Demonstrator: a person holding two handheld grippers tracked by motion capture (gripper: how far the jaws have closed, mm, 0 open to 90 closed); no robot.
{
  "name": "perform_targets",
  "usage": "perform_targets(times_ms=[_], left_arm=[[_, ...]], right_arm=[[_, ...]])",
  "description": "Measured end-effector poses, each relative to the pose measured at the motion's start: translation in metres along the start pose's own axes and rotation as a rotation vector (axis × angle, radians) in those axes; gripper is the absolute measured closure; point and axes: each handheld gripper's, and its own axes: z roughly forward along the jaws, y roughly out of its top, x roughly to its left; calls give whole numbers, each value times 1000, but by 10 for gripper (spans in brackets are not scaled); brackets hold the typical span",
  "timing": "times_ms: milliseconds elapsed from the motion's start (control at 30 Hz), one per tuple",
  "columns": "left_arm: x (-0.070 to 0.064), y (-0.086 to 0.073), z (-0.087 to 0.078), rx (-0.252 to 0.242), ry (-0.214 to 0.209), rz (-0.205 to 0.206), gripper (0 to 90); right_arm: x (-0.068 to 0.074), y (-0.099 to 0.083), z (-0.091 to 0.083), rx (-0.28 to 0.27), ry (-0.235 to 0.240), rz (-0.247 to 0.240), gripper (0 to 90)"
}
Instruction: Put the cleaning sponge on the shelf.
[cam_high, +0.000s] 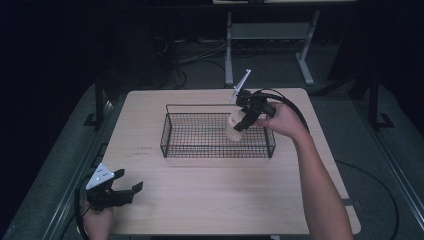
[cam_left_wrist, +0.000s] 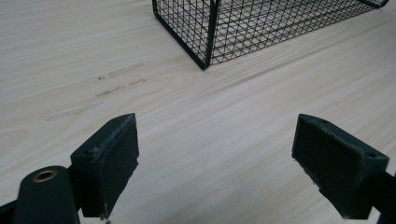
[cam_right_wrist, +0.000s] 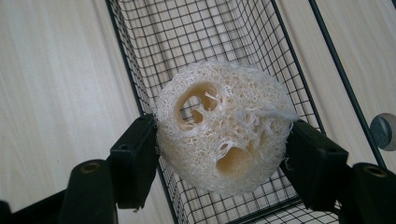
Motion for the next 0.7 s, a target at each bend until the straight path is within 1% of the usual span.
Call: perform_targets(times_ms=[100, 133, 267, 633, 700], left_arm=[[0, 0, 0, -1, 2, 2, 138], [0, 0, 0, -1, 3, 2, 138], [0, 0, 0, -1, 1, 0, 138], [1, 0, 0, -4, 0, -1, 138], [1, 0, 0, -2, 0, -1, 138]], right_arm=[[-4, 0, 4, 4, 1, 5, 316], [-6, 0, 9, 17, 3, 11, 316], [-10, 1, 19, 32, 11, 13, 316], [-14, 5, 37, 64, 25, 14, 316], [-15, 5, 38, 66, 26, 11, 316]])
